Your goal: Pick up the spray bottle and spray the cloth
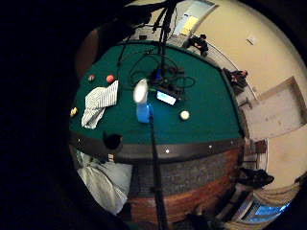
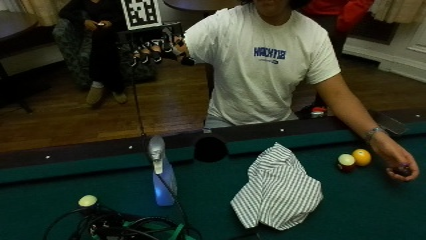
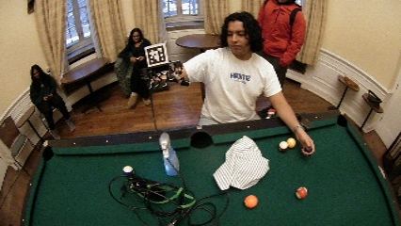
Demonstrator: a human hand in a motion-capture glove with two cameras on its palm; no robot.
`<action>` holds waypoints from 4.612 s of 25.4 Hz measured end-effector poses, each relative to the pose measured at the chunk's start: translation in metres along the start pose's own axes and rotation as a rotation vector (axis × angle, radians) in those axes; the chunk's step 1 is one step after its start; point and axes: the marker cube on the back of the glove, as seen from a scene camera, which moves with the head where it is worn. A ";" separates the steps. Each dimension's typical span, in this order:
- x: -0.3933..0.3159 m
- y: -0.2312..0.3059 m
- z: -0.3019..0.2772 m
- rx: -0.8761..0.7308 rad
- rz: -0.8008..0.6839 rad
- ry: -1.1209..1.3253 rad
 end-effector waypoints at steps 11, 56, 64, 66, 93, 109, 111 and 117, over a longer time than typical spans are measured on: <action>0.000 -0.001 0.002 -0.004 -0.090 0.033; 0.052 0.099 0.198 -0.070 0.195 -0.596; 0.052 0.082 0.216 -0.008 0.267 -0.801; 0.054 0.079 0.218 0.019 0.279 -0.825; 0.041 0.005 0.231 0.246 0.502 -0.937; 0.047 0.016 0.243 0.314 0.574 -1.032; 0.047 0.018 0.244 0.297 0.577 -1.033; 0.046 0.011 0.242 0.259 0.564 -1.031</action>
